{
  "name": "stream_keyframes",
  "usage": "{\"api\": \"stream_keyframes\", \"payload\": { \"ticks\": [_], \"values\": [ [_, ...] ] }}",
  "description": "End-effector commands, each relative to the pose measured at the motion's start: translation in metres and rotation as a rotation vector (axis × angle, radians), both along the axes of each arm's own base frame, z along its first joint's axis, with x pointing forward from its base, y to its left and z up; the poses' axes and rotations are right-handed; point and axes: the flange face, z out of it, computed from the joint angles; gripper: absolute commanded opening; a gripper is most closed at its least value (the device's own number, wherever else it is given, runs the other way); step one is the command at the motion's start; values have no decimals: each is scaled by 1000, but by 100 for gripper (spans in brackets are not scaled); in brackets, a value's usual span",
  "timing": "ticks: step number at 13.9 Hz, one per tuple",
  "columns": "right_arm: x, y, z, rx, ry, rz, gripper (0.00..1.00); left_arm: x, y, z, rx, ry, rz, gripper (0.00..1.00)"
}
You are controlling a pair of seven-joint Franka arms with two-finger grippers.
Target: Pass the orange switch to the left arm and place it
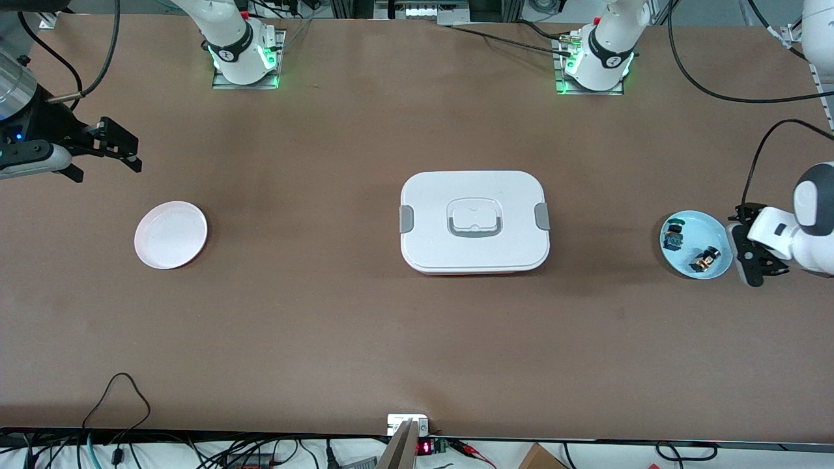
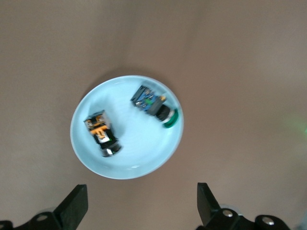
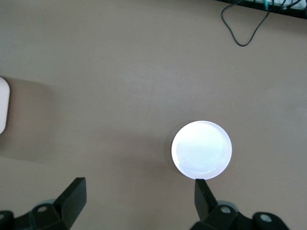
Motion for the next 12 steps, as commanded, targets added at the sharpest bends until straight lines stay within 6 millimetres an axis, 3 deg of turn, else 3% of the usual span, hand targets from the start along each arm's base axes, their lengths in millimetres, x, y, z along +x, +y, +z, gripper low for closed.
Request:
{"api": "stream_keyframes", "payload": {
  "ticks": [1,6,7,8,10,11,12],
  "values": [
    [5,-5,4,-29,0,-6,100,0,-36,47,45,25,252,100],
    [8,-6,1,-31,-2,-17,100,-27,-156,119,248,55,576,100],
    [13,-4,-11,-31,20,-17,100,-33,-174,129,289,55,632,100],
    [18,-3,-21,-31,38,-12,100,-38,-180,146,308,36,679,100],
    [20,-4,-23,-16,38,-26,100,-43,-189,180,270,-60,722,100],
    [21,-5,-25,-16,36,-28,100,-48,-177,190,238,-102,783,100],
    [23,-7,-27,-17,39,-31,100,-58,-176,199,185,-157,853,100]
  ]
}}
